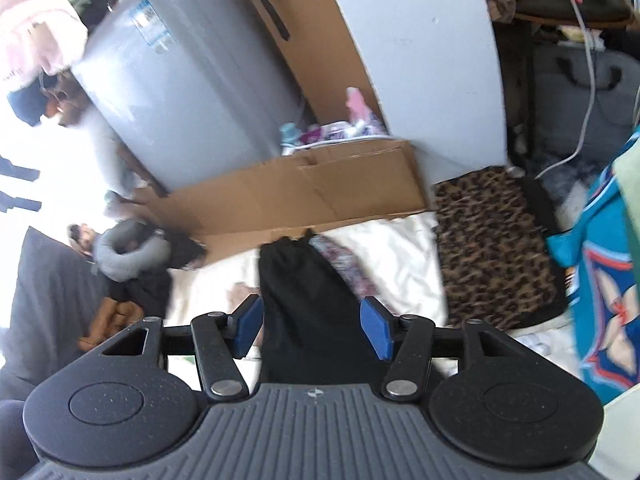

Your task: Fold clothes

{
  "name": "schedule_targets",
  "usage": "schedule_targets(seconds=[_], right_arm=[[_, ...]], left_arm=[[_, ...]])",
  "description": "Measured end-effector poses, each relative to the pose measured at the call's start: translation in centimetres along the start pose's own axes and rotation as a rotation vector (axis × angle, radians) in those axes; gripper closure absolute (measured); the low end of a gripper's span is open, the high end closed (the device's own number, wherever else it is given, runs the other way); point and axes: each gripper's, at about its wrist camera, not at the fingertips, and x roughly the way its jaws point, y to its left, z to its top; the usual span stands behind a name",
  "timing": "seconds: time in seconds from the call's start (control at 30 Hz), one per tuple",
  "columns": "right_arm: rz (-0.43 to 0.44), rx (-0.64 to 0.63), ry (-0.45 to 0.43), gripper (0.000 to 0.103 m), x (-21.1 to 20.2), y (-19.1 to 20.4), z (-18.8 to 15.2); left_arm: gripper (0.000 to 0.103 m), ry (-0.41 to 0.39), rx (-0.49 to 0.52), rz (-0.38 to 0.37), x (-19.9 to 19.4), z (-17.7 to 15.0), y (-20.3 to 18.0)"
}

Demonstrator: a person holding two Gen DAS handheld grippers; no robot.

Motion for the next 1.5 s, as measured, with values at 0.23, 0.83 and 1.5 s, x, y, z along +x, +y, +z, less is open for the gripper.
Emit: schedule_targets(seconds=[0.23,0.83,1.5], right_arm=[[-0.002,0.023,0.037,0.041,1.0,-1.5,0.8],[-0.035,-0.023,0.035,0.041,9.7,-3.5,3.7],[0.003,-0.137,0.082,0.041,22.9,-6.1,-0.1]], left_arm=[[0.018,0.004,-0.002,-0.002,4.4,1.0,-3.1],[0.018,0.048,0.078,0.01,21.8,2.9,-2.7],[0.021,0.05,0.056,0.036,36.1,3.8,3.2]])
